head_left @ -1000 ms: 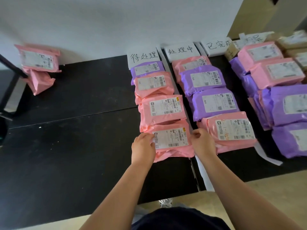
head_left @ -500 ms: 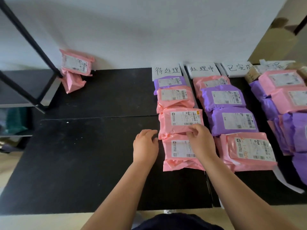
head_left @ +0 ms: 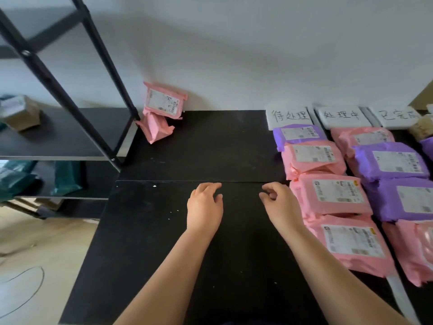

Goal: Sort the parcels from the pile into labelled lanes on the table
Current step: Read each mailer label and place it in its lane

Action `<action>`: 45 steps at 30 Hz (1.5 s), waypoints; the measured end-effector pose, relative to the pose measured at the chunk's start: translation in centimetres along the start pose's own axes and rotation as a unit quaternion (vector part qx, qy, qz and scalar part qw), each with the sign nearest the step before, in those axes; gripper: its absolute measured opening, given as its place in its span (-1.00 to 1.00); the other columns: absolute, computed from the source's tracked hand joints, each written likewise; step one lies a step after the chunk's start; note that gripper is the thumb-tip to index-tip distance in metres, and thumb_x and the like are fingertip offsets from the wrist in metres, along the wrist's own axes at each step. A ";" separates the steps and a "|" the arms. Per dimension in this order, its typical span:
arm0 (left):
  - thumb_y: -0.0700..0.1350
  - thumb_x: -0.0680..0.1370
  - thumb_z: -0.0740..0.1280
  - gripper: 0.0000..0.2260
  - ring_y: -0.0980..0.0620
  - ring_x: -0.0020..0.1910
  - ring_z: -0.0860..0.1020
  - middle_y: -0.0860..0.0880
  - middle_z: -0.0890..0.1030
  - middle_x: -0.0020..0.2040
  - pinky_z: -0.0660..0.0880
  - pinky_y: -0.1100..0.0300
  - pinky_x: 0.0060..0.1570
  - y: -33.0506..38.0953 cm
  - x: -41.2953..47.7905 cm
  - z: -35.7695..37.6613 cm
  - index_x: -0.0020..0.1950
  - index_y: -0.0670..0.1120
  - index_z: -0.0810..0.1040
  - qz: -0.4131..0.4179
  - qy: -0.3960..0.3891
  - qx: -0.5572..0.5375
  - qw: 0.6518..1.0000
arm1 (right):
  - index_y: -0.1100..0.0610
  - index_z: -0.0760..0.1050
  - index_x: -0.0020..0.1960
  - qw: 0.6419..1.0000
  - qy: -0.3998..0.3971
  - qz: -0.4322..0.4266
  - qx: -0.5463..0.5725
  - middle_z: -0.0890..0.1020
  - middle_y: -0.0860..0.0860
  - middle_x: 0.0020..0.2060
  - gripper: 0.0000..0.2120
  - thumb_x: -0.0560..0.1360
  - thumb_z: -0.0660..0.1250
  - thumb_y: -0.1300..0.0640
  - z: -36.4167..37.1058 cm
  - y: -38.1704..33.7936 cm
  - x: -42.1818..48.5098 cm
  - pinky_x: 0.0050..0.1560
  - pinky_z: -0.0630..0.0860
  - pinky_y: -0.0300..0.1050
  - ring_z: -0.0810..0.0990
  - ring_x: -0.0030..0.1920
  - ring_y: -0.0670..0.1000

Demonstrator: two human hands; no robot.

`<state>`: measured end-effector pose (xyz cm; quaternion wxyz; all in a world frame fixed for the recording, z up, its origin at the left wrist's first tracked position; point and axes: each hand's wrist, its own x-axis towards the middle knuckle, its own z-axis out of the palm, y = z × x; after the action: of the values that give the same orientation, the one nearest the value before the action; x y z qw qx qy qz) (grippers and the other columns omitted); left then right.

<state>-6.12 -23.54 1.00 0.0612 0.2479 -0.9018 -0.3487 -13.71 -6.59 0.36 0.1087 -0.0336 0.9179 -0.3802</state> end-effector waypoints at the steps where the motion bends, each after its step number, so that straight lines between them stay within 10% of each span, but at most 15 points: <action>1: -0.14 0.64 0.27 -0.68 0.05 0.37 0.40 0.05 0.50 0.36 0.36 0.13 0.38 -1.3 0.9 -1.3 0.40 -0.03 0.50 -0.002 0.002 0.001 1.000 | 0.04 0.52 0.27 1.000 -0.011 -0.002 -0.001 0.58 -0.01 0.20 -0.73 0.58 0.36 0.10 1.5 -1.3 0.0 0.07 0.47 -0.24 0.58 0.15 -0.05; 20: -0.14 0.63 0.27 -0.66 -0.04 0.31 0.46 -0.04 0.50 0.36 0.43 0.03 0.31 -12.9 19.3 -14.5 0.42 -0.07 0.47 -0.036 0.046 -0.011 0.998 | 0.00 0.48 0.35 0.992 -0.056 -0.086 -0.078 0.56 -0.06 0.23 -0.68 0.60 0.33 0.06 14.6 -19.7 9.4 -0.02 0.41 -0.34 0.53 0.08 -0.14; 37: -0.21 0.61 0.17 -0.55 -0.14 0.43 0.34 -0.10 0.39 0.45 0.33 -0.09 0.40 -14.8 41.8 -12.5 0.52 -0.11 0.28 -0.056 0.062 0.027 0.996 | 0.11 0.26 0.54 0.990 -0.124 -0.036 -0.050 0.47 0.06 0.42 -0.44 0.60 0.31 0.01 21.4 -26.7 33.2 0.30 0.42 0.01 0.46 0.38 0.09; 45: -0.17 0.62 0.17 -0.50 -0.13 0.47 0.29 -0.11 0.39 0.45 0.23 -0.14 0.44 -16.4 46.7 -10.9 0.56 -0.09 0.16 -0.075 0.038 0.057 0.995 | 0.04 0.35 0.49 0.987 -0.158 0.009 -0.007 0.57 0.02 0.27 -0.53 0.59 0.30 0.11 25.3 -26.8 38.1 -0.07 0.43 -0.13 0.56 0.06 0.02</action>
<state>-37.05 -63.36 -4.57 0.0549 0.3313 -0.8958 -0.2911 -45.65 -48.54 -4.79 0.2554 -0.0853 0.8922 -0.3626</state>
